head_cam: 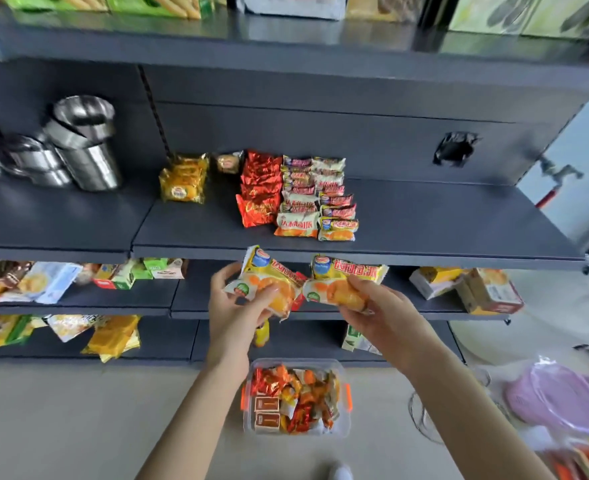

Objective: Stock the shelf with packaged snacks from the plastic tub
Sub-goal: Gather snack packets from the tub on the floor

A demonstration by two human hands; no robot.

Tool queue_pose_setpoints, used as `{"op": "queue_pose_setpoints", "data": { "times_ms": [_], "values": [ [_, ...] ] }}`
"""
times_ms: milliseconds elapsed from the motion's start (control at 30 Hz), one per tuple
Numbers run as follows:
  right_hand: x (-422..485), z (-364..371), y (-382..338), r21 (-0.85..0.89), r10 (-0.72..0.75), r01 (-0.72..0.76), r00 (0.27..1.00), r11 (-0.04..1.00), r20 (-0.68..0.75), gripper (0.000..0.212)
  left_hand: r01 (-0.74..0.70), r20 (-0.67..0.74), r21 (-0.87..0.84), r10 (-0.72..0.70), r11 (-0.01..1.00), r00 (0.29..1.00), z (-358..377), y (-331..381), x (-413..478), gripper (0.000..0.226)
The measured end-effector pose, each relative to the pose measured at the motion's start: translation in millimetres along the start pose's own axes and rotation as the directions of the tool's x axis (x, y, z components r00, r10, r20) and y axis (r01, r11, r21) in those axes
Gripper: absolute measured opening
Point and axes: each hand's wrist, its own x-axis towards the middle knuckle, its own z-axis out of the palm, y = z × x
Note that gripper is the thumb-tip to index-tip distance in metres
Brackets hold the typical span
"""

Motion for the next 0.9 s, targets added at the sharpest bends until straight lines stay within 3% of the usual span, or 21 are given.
{"op": "queue_pose_setpoints", "data": {
  "times_ms": [67, 267, 333, 433, 533, 633, 800, 900],
  "values": [
    [5.2, -11.7, -13.9, 0.031, 0.008, -0.008, 1.0, 0.999, -0.005, 0.044, -0.028, -0.014, -0.01, 0.028, 1.0, 1.0, 13.4, 5.2, 3.6, 0.055],
    [53.6, -45.6, -45.6, -0.108, -0.012, 0.008, 0.999, 0.994, -0.039, 0.045, 0.04, -0.08, -0.048, -0.044, 0.998, 0.996, 61.3, -2.1, 36.4, 0.023],
    [75.4, -54.1, -59.6, -0.169, -0.018, 0.009, 0.999, 0.986, -0.05, 0.051, 0.057, -0.107, -0.041, -0.061, 0.998, 0.992, 81.4, -10.4, 52.3, 0.02],
    [112.8, -68.1, -88.9, -0.234, 0.011, -0.024, 0.998, 0.972, -0.057, 0.037, 0.086, -0.185, 0.009, -0.082, 0.996, 0.979, 109.6, -24.6, 76.6, 0.023],
    [154.3, -81.2, -120.8, -0.366, -0.014, -0.005, 0.999, 0.93, -0.048, 0.047, 0.121, -0.235, -0.039, -0.127, 0.992, 0.964, 130.8, -35.6, 99.1, 0.022],
    [193.8, -86.6, -150.2, -0.457, -0.049, 0.04, 0.999, 0.888, -0.008, 0.058, 0.138, -0.2, -0.09, -0.153, 0.986, 0.968, 146.4, -38.1, 119.7, 0.026],
    [259.8, -89.7, -173.9, -0.583, -0.126, 0.132, 0.991, 0.802, 0.051, 0.029, 0.108, -0.075, -0.003, -0.108, 0.994, 0.991, 163.4, -35.0, 163.0, 0.023],
    [300.2, -96.5, -174.0, -0.673, -0.214, 0.179, 0.976, 0.717, 0.031, 0.035, 0.068, -0.039, 0.011, -0.068, 0.998, 0.997, 174.5, -35.4, 195.8, 0.026]
  ]
}}
